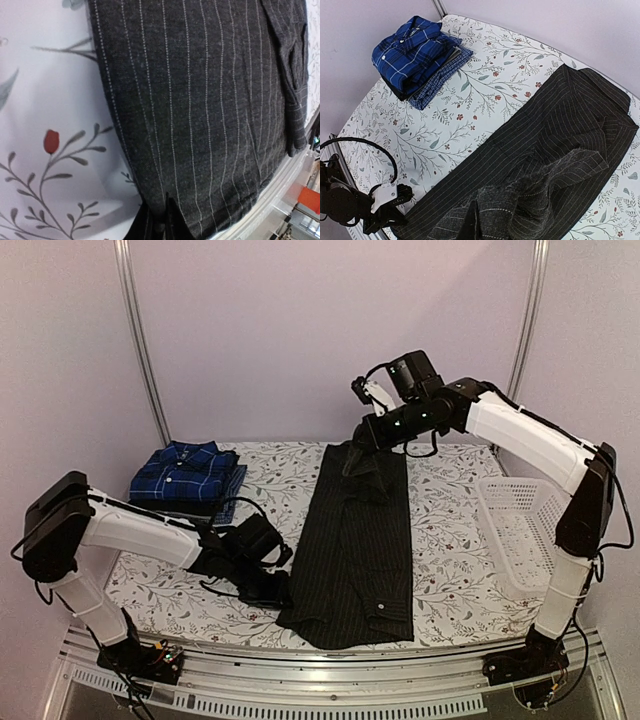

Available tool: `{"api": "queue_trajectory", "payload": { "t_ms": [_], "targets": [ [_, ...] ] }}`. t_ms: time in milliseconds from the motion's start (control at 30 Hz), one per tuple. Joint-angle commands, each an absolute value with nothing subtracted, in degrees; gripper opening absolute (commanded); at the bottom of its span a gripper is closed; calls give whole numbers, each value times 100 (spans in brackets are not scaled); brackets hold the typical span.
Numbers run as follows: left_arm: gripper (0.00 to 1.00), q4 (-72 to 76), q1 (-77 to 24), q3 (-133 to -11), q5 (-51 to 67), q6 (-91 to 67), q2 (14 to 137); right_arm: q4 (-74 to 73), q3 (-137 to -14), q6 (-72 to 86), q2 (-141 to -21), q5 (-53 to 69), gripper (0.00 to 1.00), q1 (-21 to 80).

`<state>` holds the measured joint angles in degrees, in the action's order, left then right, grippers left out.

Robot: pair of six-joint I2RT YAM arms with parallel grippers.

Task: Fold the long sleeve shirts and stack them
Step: Place the sleeve of the rectangle-folded shirt.

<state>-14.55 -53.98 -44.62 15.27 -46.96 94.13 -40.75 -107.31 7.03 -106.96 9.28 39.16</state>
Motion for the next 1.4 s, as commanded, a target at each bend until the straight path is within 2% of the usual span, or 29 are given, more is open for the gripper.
{"api": "queue_trajectory", "payload": {
  "t_ms": [0, 67, 200, 467, 500, 733, 800, 967, 1100, 1367],
  "targets": [
    [10, -1633, -5648, -4246, 1563, -5068, 9056, -4655, -10697, 375, -10329, 914, 0, 4099],
    [14, -1753, -5657, -4228, 1489, -5123, 8913, -4752, -10493, 308, -10272, 957, 0, 4322],
    [29, -2271, -5595, -4478, 1123, -5012, 8582, -4576, -9667, 376, -10245, 1325, 0, 4927],
    [39, -2258, -5070, -4735, 1409, -4664, 8198, -3400, -7959, 1121, -10425, 1840, 2, 5704],
    [41, -2191, -5018, -4748, 1502, -4615, 8236, -3253, -7859, 1245, -10418, 1867, 5, 5712],
    [50, -1784, -4864, -4982, 1900, -4397, 8583, -2941, -7761, 1667, -9908, 992, 51, 5571],
    [51, -1645, -4848, -4983, 1926, -4391, 8642, -2798, -7644, 1798, -9719, 954, 58, 5353],
    [52, -1439, -4708, -5009, 1934, -4377, 8840, -2138, -7137, 2176, -9294, 833, 59, 4436],
    [51, -1527, -4502, -5332, 1759, -4146, 9067, -1680, -7104, 2205, -9454, 1076, 57, 3808],
    [48, -1895, -3809, -7320, 1247, -3175, 10248, -1512, -8057, 1955, -10704, 1192, 53, 3708]
  ]
}}
